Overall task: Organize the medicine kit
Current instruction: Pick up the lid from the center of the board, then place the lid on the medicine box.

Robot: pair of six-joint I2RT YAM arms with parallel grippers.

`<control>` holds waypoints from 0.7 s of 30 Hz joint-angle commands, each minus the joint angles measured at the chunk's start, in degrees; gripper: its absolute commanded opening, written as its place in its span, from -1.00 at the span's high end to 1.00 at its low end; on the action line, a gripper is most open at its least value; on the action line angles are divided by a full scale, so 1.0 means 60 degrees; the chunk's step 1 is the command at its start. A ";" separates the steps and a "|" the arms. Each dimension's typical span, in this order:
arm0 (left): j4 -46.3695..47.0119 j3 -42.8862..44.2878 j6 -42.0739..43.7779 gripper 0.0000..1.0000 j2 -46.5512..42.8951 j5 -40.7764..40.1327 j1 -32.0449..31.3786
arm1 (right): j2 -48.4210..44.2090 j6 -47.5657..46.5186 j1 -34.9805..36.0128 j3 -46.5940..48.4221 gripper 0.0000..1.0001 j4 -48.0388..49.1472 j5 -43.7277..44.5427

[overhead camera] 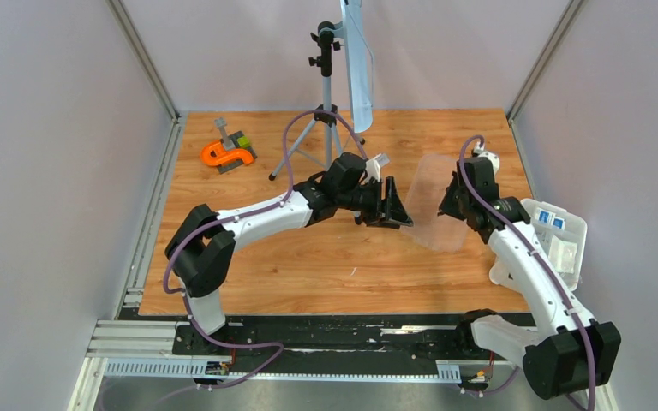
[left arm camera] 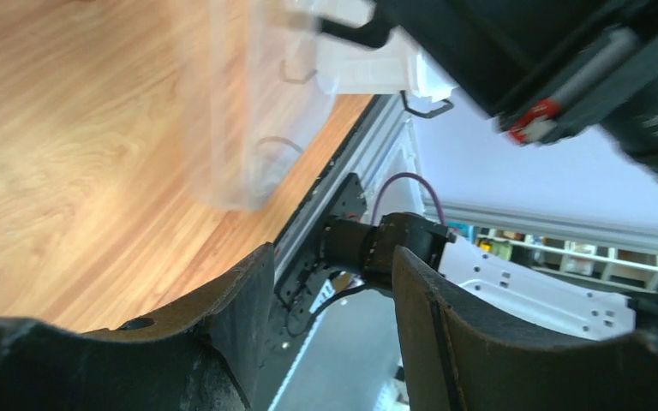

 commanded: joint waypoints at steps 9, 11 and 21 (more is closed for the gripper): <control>-0.1237 0.0404 0.3132 -0.21 -0.0435 0.0350 -0.0213 | -0.0545 -0.2970 -0.1176 0.3443 1.00 -0.1492 0.1656; -0.1399 0.0476 0.3621 -0.21 -0.0458 0.0635 -0.0210 | -0.0526 -0.3333 -0.1435 0.3939 1.00 -0.1942 0.1877; -0.2752 0.0777 0.5242 -0.19 -0.0346 0.0736 -0.0218 | -0.0494 -0.5328 -0.3203 0.4611 1.00 -0.3184 0.2804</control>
